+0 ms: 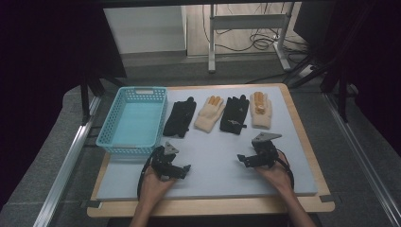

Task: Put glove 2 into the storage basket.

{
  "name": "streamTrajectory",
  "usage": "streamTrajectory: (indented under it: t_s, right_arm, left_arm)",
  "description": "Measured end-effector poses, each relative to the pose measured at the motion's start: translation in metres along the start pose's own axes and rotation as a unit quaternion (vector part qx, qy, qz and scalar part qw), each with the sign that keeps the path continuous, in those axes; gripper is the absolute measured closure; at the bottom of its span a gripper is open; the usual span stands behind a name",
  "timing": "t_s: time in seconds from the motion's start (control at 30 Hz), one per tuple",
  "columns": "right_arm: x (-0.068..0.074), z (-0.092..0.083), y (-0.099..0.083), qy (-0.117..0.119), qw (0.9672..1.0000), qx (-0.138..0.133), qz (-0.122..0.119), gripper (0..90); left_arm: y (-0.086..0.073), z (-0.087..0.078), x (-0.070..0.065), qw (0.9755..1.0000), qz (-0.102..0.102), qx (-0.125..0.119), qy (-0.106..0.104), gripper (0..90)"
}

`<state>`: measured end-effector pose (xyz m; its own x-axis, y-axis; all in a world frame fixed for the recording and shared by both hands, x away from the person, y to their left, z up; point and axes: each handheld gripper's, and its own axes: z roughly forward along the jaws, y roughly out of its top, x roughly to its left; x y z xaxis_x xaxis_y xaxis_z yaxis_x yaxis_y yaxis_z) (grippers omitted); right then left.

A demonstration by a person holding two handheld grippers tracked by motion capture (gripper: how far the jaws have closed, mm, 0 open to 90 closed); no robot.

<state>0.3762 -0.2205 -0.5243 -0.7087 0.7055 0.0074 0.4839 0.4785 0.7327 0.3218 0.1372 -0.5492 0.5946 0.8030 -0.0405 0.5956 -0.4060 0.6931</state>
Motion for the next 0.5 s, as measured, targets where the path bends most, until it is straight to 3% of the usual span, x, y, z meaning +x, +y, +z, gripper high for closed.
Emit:
streamTrajectory:
  t_s: [0.37,0.5]
  right_arm:
    - [0.009,0.02,0.029,0.029,0.9996,0.001,0.001,14.9]
    - [0.016,0.03,0.051,0.041,0.999,0.0,-0.017,19.5]
  left_arm:
    - [0.0,0.0,0.0,1.0,0.001,0.0,0.0,1.0]
    - [0.0,0.0,0.0,1.0,0.001,0.0,0.0,1.0]
